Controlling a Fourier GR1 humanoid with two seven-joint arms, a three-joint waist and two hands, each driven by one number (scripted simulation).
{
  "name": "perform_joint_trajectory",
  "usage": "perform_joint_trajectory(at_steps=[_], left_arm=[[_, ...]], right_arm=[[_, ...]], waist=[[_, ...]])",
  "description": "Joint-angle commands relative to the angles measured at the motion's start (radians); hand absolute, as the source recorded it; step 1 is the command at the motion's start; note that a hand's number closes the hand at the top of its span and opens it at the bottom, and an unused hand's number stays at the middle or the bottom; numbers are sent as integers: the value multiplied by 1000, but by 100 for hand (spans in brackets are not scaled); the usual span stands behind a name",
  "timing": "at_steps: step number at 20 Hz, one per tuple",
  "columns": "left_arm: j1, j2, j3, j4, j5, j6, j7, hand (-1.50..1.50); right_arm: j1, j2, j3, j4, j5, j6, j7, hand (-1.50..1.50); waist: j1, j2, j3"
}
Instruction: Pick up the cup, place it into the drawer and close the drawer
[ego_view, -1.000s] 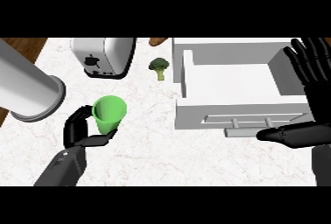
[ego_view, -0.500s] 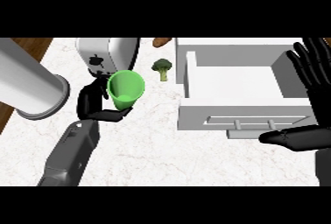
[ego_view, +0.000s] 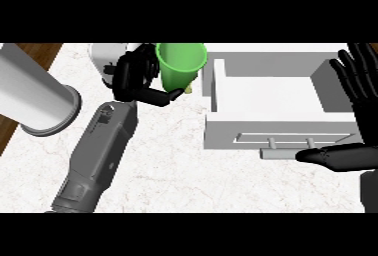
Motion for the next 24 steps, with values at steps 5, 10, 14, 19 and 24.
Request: perform_joint_trajectory(at_steps=[5,10,14,19,24], left_arm=[[-232,-17,-134,-75,63,199,298,150],[-360,-17,-264,92,148,371,337,150],[-484,-17,-252,212,153,365,444,150],[-549,-17,-308,384,151,421,435,150],[-524,-17,-403,454,200,334,476,150]], right_arm=[[-61,-5,-12,88,35,-10,-62,-150],[8,45,60,45,67,-9,-79,-150],[-28,6,3,64,14,15,-77,-150],[-54,0,8,108,11,33,-94,-150],[-81,5,38,67,1,43,-66,-150]], waist=[[-10,7,0],[-49,13,0],[-47,16,0],[-78,30,1],[-145,43,1]])
